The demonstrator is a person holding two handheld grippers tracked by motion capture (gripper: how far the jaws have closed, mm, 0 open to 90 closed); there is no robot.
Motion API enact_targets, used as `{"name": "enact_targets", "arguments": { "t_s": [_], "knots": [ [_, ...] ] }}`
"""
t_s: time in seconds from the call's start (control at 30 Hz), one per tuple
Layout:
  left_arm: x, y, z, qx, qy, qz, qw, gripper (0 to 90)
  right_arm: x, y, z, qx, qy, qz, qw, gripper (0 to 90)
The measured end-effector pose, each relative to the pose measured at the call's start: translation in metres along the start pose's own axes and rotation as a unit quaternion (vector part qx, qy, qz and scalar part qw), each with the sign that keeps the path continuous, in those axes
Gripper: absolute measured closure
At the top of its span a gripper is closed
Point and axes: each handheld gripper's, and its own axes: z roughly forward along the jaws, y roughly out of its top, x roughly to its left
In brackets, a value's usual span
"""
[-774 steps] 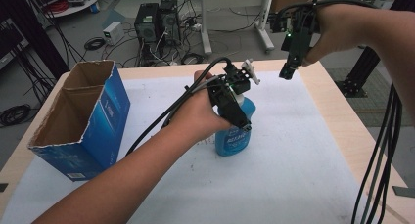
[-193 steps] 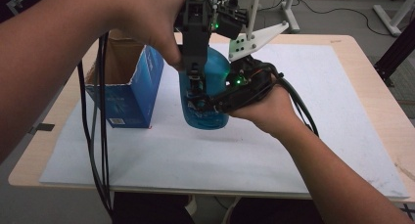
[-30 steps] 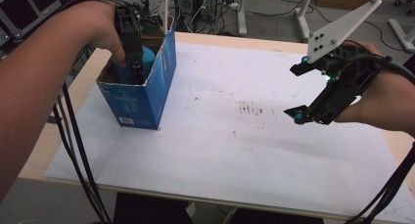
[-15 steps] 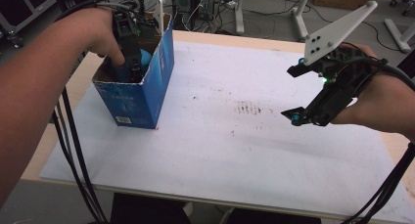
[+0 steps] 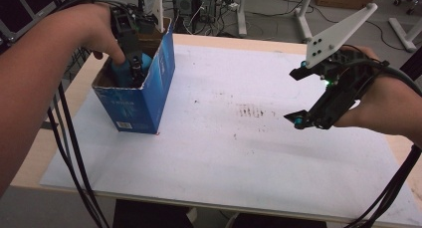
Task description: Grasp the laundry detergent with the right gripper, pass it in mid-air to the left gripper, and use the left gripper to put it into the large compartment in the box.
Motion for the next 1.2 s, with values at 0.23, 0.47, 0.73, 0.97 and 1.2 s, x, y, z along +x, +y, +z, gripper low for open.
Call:
{"name": "enact_targets", "arguments": {
  "t_s": [0.23,0.47,0.73,0.97,1.2],
  "knots": [
    [-0.001,-0.001,-0.013,0.000,0.005,-0.005,1.0000,21.3,0.002,-0.001,-0.001,0.001,-0.001,-0.002,1.0000,0.6],
    [-0.005,-0.001,-0.030,-0.001,0.011,-0.002,0.9999,17.8,0.000,-0.003,-0.004,-0.001,0.001,-0.003,1.0000,0.7],
    [-0.017,-0.002,-0.064,-0.013,0.019,-0.003,0.9997,15.3,-0.005,-0.008,-0.006,0.000,0.004,0.005,1.0000,0.7],
    [-0.035,0.000,-0.085,-0.021,0.016,0.035,0.9991,11.5,-0.013,-0.007,-0.015,0.011,0.008,0.008,0.9999,0.6],
    [-0.061,0.013,-0.091,-0.022,0.012,0.088,0.9958,7.3,-0.024,-0.002,-0.024,0.042,0.015,-0.001,0.9990,0.6]
  ]
}}
